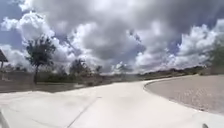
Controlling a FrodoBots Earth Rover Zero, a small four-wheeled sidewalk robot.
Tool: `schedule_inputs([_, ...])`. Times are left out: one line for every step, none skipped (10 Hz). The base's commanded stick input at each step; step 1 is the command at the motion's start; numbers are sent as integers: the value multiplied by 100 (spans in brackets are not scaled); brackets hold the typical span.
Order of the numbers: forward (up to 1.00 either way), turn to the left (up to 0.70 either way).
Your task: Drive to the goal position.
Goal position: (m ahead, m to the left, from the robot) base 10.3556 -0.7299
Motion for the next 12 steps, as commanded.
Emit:
schedule_inputs([85, 0])
schedule_inputs([85, 0])
schedule_inputs([85, 0])
schedule_inputs([85, 0])
schedule_inputs([85, 0])
schedule_inputs([85, 0])
schedule_inputs([85, 0])
schedule_inputs([85, 0])
schedule_inputs([85, 0])
schedule_inputs([85, 0])
schedule_inputs([85, 0])
schedule_inputs([85, 0])
